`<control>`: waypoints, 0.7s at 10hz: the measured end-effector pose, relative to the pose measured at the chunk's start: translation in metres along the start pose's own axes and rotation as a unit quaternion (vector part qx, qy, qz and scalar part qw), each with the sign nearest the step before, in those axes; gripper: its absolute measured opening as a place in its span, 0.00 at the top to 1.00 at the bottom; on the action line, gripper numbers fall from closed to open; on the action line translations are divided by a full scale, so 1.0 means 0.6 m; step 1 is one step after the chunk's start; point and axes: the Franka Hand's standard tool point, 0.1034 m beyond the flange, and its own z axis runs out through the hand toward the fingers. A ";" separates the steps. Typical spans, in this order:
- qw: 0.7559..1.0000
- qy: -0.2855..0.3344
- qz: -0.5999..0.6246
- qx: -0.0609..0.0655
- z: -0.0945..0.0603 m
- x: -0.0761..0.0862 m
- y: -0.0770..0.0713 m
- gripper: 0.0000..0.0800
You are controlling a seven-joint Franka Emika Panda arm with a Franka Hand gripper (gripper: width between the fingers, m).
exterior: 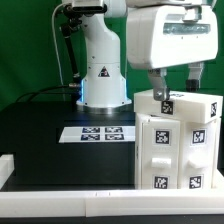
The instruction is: Assemble cabinet
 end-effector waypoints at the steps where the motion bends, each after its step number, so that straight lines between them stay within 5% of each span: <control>1: 1.000 -0.001 0.010 0.000 0.003 0.000 -0.002 0.00; 4: 0.999 -0.001 0.037 0.000 0.008 0.001 -0.003 0.04; 5: 0.999 -0.001 0.037 0.000 0.008 0.000 -0.002 0.25; 7: 0.999 -0.001 0.042 0.000 0.008 0.000 -0.001 0.30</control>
Offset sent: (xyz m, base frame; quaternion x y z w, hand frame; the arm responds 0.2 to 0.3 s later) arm 0.0021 0.0042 -0.0015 -0.0127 0.0046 0.0477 0.9988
